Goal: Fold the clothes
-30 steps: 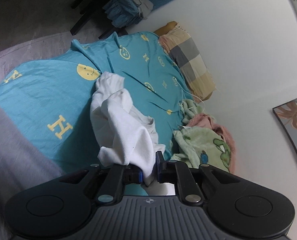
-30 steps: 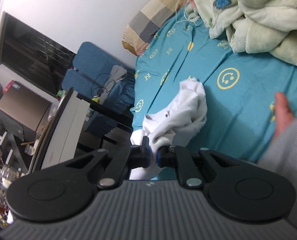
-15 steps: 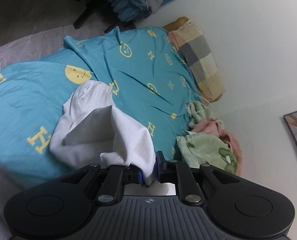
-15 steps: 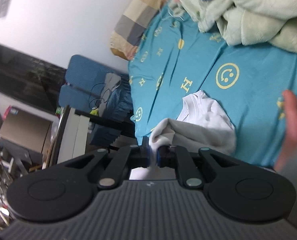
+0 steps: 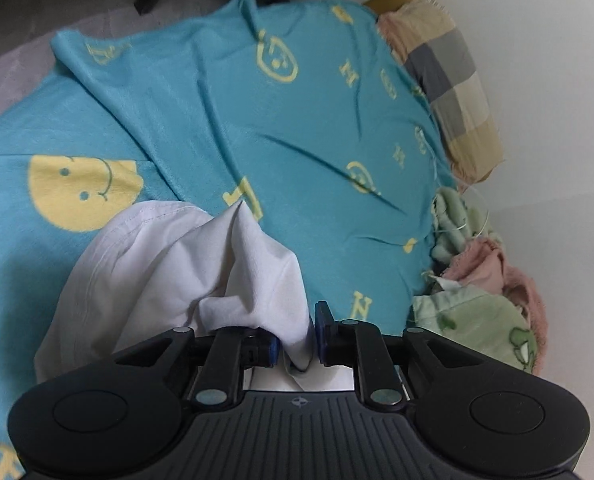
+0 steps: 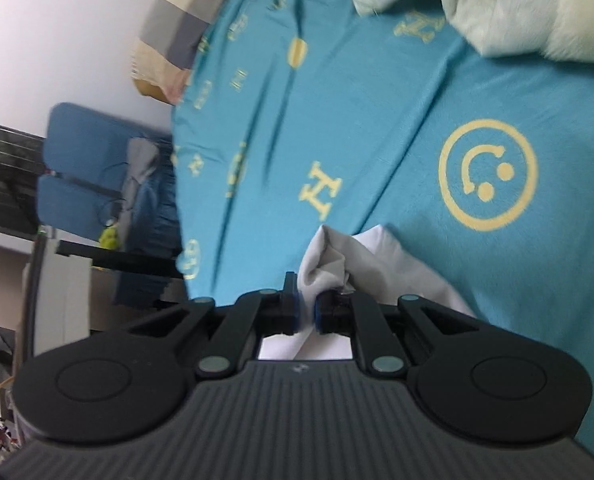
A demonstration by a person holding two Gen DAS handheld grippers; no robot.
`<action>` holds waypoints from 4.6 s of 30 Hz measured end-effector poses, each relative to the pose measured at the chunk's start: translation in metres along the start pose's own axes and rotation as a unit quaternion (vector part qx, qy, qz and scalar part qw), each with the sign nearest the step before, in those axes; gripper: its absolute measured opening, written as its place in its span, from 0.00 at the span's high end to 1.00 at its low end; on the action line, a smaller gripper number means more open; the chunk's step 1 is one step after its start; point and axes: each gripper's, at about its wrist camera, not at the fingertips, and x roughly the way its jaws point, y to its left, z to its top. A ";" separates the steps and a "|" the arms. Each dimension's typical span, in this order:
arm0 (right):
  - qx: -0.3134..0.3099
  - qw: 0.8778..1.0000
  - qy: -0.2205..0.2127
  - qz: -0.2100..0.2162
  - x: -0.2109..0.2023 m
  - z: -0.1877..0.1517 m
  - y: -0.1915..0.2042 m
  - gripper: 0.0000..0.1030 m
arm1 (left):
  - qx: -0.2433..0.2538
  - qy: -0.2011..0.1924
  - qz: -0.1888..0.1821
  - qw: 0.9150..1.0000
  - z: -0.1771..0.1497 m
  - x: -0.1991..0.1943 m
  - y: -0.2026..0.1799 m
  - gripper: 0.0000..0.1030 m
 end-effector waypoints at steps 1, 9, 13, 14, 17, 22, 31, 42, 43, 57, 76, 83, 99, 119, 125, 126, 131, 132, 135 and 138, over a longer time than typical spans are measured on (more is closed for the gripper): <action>0.005 1.000 0.004 -0.003 0.009 0.003 -0.004 0.90 | 0.000 0.009 -0.002 1.000 0.005 0.008 0.006 0.83; -0.052 0.998 -0.011 -0.019 0.029 0.003 0.006 0.88 | 0.061 0.012 -0.008 0.998 0.011 0.021 0.007 0.78; -0.080 0.997 -0.004 -0.002 0.027 0.002 0.012 0.71 | 0.109 0.009 -0.015 0.994 0.003 0.018 -0.002 0.47; -0.088 0.996 -0.003 0.010 0.025 0.002 0.015 0.46 | 0.132 0.012 -0.018 0.991 -0.002 0.014 -0.009 0.39; -0.137 0.990 -0.015 0.043 0.011 -0.005 0.030 0.23 | 0.212 -0.002 -0.014 0.977 -0.020 0.002 -0.030 0.21; -0.267 0.963 -0.042 0.025 -0.003 -0.022 0.055 0.23 | 0.342 -0.060 0.075 0.935 -0.053 -0.004 -0.047 0.19; -0.347 0.936 0.005 -0.065 0.043 -0.034 0.046 0.25 | 0.358 -0.048 0.143 0.921 -0.054 0.008 -0.030 0.20; -0.368 0.928 -0.030 -0.043 -0.051 -0.075 0.049 0.25 | 0.413 -0.090 0.138 0.895 -0.123 -0.055 -0.050 0.20; -0.368 0.929 -0.031 -0.040 -0.061 -0.080 0.043 0.25 | 0.421 -0.095 0.138 0.891 -0.130 -0.061 -0.049 0.20; -0.377 0.921 0.008 -0.104 -0.032 -0.088 0.023 0.25 | 0.417 -0.066 0.184 0.887 -0.144 -0.050 -0.025 0.19; -0.291 0.954 0.008 -0.070 -0.031 -0.071 0.013 0.24 | 0.230 0.041 0.011 0.972 -0.125 -0.077 0.004 0.09; -0.258 0.964 0.000 -0.060 -0.035 -0.060 0.006 0.24 | 0.177 0.055 -0.003 0.983 -0.118 -0.070 0.015 0.07; -0.257 0.963 0.011 -0.078 -0.024 -0.060 0.002 0.24 | 0.085 0.113 -0.024 0.990 -0.115 -0.041 0.044 0.07; -0.235 0.971 -0.015 -0.044 -0.043 -0.058 0.010 0.24 | -0.042 -0.094 -0.014 0.995 -0.086 -0.070 0.081 0.62; -0.186 0.980 -0.026 0.066 -0.082 -0.062 0.023 0.23 | 0.012 -0.130 -0.035 0.991 -0.088 -0.081 0.059 0.81; -0.159 0.983 -0.007 0.095 -0.083 -0.063 0.019 0.23 | 0.020 -0.135 -0.041 0.990 -0.088 -0.084 0.055 0.81; 0.014 0.971 0.113 0.212 -0.069 -0.074 -0.011 0.23 | 0.037 -0.152 -0.062 0.986 -0.094 -0.095 0.046 0.82; 0.040 0.965 0.136 0.221 -0.062 -0.079 -0.016 0.23 | 0.038 -0.154 -0.066 0.985 -0.095 -0.096 0.045 0.82; 0.085 0.953 0.188 0.220 -0.040 -0.097 -0.022 0.23 | 0.035 -0.157 -0.073 0.984 -0.095 -0.099 0.045 0.82; 0.107 0.950 0.205 0.209 -0.022 -0.108 -0.023 0.23 | 0.028 -0.157 -0.080 0.984 -0.093 -0.098 0.047 0.82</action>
